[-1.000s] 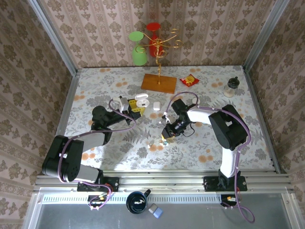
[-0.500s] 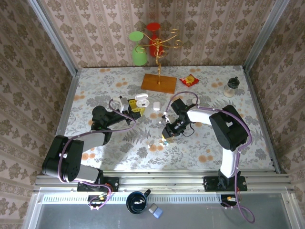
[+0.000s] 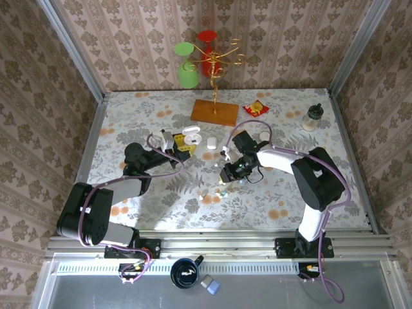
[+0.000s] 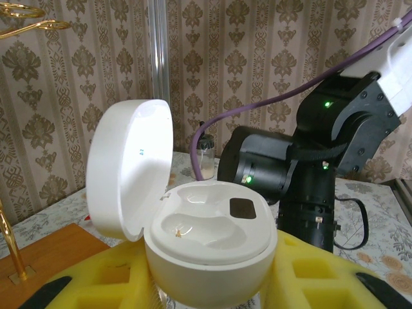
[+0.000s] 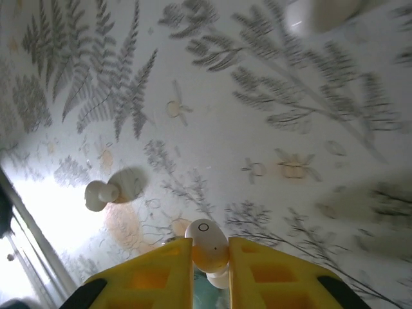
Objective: Insert wireless bluetooth earbuds into charging case
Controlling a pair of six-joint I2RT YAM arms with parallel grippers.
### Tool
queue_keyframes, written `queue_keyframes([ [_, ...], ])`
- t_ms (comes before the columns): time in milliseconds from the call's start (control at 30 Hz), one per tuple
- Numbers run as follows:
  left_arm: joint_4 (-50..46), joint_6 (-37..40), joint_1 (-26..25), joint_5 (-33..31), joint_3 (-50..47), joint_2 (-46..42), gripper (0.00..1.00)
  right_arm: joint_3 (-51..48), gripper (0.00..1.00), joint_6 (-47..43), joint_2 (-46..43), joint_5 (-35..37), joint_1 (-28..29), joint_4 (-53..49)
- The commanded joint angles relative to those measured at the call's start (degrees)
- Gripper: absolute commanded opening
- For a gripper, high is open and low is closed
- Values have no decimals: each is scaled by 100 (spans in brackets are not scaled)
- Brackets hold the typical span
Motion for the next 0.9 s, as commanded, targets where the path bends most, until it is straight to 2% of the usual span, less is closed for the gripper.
queue_keyframes([
  [0,243,94,26,-3,-31,2,29,-382,22,751,-257,602,-234,695],
  [133,244,86,25,-8,-40,13,29,-676,23,1384,-271,840,-313,1156],
  [367,245,81,30,-18,-47,12,29,-982,25,1931,-233,603,-294,1501],
  [733,266,59,15,-19,-22,72,29,-1100,38,2097,-619,262,-245,1329],
  [867,263,59,6,-19,-40,66,29,-1022,41,1868,-783,460,-256,1127],
])
